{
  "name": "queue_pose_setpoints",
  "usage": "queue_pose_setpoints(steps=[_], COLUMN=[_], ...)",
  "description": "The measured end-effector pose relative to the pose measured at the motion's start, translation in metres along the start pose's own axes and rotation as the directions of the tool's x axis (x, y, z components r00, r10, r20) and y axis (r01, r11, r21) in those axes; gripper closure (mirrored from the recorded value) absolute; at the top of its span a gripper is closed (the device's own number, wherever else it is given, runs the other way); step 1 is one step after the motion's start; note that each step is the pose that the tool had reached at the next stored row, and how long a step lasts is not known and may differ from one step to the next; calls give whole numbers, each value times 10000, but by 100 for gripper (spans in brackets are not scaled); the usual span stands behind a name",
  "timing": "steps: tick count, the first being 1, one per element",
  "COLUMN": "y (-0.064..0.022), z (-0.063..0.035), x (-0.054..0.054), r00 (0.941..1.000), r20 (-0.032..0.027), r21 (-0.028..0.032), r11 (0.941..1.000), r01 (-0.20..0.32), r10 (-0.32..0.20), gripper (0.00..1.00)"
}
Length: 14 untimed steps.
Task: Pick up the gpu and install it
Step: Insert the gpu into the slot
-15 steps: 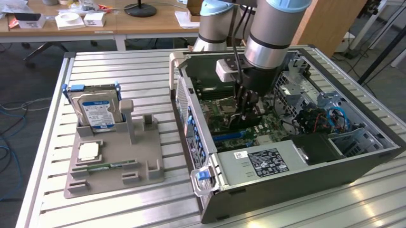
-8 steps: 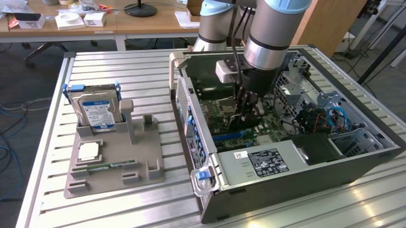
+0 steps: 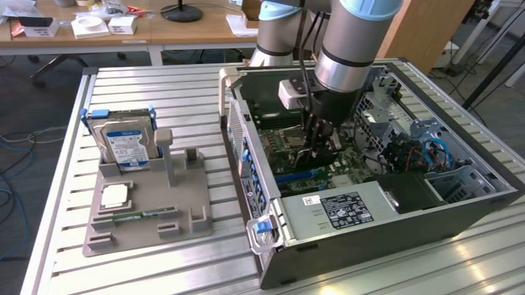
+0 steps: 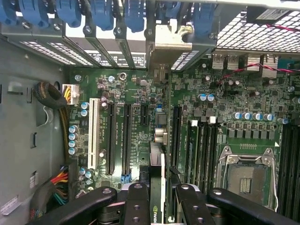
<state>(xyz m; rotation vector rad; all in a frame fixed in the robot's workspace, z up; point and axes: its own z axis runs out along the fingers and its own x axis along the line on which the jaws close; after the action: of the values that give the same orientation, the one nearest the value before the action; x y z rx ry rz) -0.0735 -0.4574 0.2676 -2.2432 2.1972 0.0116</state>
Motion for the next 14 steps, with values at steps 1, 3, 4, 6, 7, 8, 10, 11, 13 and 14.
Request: queue_pose_setpoints(steps=[1,3,4,6,7,8,10,11,13,14], y=[0,3,3,4,8,11,16,16,19,23], z=[11,23,25,25,26,26,27,27,26,27], x=[0,0,1,1,0,0,-1,0,0,0], r00=[10000,10000,10000,10000,10000,10000,10000,10000,10000,10000], r20=[1,-2,-4,-4,-3,-1,0,0,-2,-1], r21=[0,-1,-2,-2,-1,-1,0,0,-1,-1], r11=[10000,10000,10000,10000,10000,10000,10000,10000,10000,10000], r01=[1,0,-1,-1,-3,-4,-1,-1,-1,-2], r10=[-1,0,1,1,3,4,1,1,1,2], gripper=[74,74,74,74,74,74,74,74,74,74])
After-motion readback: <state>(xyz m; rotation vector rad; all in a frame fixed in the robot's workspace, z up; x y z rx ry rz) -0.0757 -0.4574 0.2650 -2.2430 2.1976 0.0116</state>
